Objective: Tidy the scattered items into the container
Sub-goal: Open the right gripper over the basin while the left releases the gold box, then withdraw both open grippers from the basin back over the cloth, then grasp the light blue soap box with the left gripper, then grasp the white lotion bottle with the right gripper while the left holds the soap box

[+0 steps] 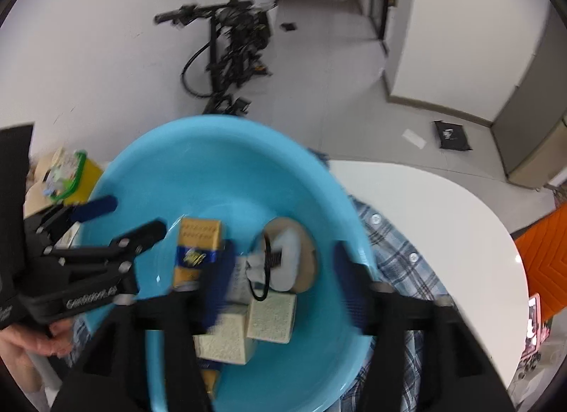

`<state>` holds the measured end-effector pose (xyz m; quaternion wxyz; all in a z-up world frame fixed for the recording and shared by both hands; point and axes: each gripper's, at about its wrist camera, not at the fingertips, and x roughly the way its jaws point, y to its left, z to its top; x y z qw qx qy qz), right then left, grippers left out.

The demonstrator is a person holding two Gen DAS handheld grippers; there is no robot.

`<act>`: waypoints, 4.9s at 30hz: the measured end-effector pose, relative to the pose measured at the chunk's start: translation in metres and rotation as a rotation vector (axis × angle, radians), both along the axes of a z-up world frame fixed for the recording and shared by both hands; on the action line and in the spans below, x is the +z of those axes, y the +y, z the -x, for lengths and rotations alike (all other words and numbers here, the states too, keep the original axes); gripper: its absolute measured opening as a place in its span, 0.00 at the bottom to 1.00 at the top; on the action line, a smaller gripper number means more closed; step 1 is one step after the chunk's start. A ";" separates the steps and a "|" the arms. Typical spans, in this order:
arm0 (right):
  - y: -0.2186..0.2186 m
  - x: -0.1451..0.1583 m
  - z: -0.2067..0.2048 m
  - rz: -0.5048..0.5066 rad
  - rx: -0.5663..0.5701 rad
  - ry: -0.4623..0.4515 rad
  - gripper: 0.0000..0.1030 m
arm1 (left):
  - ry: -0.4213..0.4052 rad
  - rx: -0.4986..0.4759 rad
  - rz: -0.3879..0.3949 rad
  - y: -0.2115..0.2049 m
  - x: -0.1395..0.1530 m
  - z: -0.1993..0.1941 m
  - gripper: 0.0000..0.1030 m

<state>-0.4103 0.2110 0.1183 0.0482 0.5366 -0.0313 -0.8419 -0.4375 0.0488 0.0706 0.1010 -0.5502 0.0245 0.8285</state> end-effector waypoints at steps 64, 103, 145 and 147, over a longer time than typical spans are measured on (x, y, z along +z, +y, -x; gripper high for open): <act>-0.042 0.107 -0.425 -0.033 0.053 0.924 1.00 | 1.012 0.031 -0.095 -0.071 0.150 -0.462 1.00; -0.022 -0.105 -0.381 0.171 0.092 0.260 1.00 | 0.325 -0.202 0.010 -0.029 -0.079 -0.383 1.00; -0.021 -0.111 -0.361 0.057 0.138 0.289 1.00 | 0.337 0.014 -0.062 -0.056 -0.065 -0.412 0.40; -0.022 -0.118 -0.360 0.069 0.141 0.277 1.00 | 0.322 0.033 -0.063 -0.057 -0.070 -0.419 0.40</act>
